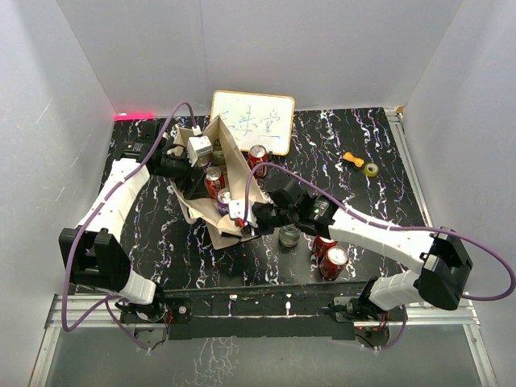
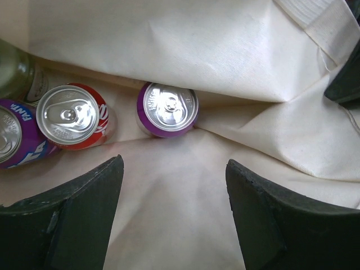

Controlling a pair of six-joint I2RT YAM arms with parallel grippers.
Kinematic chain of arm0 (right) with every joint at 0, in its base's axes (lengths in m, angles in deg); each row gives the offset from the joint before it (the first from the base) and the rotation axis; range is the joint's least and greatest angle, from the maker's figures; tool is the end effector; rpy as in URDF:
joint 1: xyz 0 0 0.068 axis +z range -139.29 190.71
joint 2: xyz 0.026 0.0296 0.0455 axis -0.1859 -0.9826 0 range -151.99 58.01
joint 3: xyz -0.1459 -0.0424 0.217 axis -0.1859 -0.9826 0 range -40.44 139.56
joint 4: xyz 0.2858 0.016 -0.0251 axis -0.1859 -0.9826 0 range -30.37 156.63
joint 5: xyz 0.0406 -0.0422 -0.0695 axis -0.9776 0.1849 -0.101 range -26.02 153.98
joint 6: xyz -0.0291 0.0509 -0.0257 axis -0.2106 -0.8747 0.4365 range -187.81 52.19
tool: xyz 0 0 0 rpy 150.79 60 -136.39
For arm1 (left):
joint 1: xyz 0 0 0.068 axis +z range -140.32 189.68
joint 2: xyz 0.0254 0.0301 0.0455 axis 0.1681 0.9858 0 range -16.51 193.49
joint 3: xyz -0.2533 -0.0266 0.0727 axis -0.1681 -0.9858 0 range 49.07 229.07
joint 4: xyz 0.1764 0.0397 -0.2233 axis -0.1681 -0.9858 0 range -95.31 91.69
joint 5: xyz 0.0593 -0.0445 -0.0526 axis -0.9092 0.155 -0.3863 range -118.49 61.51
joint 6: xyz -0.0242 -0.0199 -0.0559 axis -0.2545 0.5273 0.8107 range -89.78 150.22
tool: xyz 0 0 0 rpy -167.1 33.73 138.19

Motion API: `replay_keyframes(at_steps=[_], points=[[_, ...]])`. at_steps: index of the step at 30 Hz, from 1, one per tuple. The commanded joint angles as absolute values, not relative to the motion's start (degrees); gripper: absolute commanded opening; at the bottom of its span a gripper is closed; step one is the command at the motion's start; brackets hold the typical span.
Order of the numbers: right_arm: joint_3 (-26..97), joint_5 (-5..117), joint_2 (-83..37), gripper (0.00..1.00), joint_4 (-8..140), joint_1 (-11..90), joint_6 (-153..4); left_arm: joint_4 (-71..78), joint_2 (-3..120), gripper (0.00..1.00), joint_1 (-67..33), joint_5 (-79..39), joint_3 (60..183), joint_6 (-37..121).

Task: Place the beverage into the canvas bag
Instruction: Adjust the drink in the canvas bag.

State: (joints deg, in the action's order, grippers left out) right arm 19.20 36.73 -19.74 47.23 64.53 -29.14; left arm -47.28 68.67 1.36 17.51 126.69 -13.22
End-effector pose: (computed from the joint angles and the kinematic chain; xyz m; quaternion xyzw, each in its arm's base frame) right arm 0.1806 0.2855 0.2639 -0.7016 0.5276 0.2661 0.3982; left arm 0.3276 -0.0840 0.3014 0.4859 0.7440 -0.2768 0.3656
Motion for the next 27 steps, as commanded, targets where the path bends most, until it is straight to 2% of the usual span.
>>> replay_keyframes(at_steps=[1, 8, 18, 27], points=[[15.4, 39.2, -21.0, 0.25, 43.8, 65.4, -31.0, -51.2, 66.7, 0.73, -1.5, 16.4, 126.4, -21.0], [19.5, 41.0, -21.7, 0.24, 42.5, 65.5, -33.5, -53.4, 70.7, 0.79, -5.9, 17.3, 128.7, -29.2], [22.4, 43.4, -21.3, 0.21, 44.7, 65.1, -35.3, -52.5, 78.4, 0.77, -7.6, 18.9, 130.0, -35.8], [23.5, 43.4, -21.3, 0.2, 44.7, 63.4, -36.4, -49.7, 82.1, 0.81, -8.2, 16.9, 131.5, -35.8]])
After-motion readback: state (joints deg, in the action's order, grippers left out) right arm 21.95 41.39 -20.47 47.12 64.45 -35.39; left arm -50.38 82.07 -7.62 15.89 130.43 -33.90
